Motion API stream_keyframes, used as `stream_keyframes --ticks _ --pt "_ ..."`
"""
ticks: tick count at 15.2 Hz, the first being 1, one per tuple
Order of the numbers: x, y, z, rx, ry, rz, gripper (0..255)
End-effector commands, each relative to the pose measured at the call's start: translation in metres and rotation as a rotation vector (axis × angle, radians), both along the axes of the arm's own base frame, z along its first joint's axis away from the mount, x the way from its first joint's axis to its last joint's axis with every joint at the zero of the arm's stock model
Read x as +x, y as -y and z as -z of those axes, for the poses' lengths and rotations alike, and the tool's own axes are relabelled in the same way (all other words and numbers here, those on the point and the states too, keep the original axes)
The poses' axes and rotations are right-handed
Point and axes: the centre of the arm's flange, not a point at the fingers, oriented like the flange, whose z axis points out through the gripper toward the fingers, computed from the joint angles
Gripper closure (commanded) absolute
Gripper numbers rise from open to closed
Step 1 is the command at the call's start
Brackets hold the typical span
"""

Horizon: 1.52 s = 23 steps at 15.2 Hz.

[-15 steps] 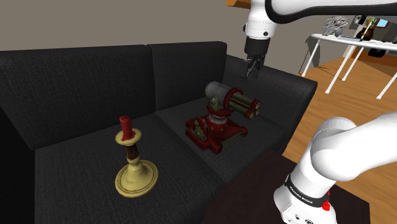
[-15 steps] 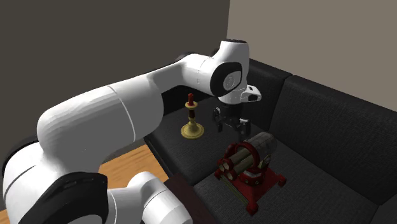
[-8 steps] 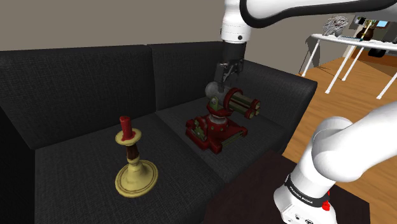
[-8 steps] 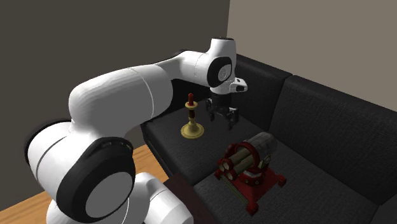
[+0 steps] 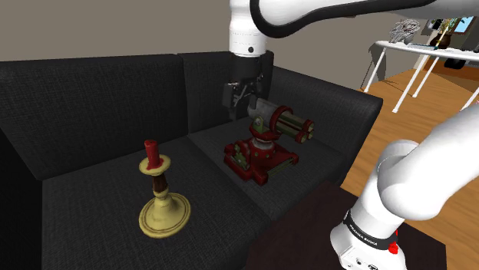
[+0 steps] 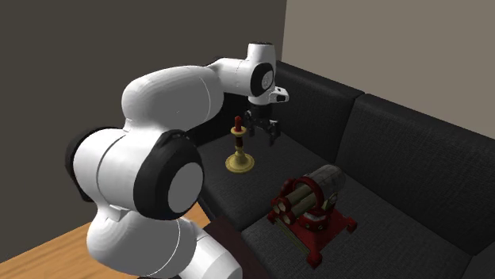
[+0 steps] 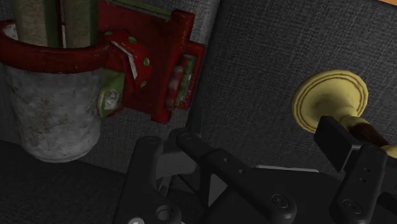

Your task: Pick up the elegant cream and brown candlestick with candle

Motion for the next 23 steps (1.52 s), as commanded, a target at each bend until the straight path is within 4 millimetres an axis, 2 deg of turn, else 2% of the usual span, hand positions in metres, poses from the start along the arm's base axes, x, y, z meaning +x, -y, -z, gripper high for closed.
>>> stream_keyframes --ticks 1,18,19,23 --pt "0.012 -0.02 0.006 0.006 0.001 -0.008 0" --pt "0.091 -0.222 0.027 0.046 0.007 -0.079 0" --pt "0.094 -0.229 0.028 0.048 0.008 -0.082 0" --pt "0.094 -0.229 0.049 0.048 0.008 -0.082 0"
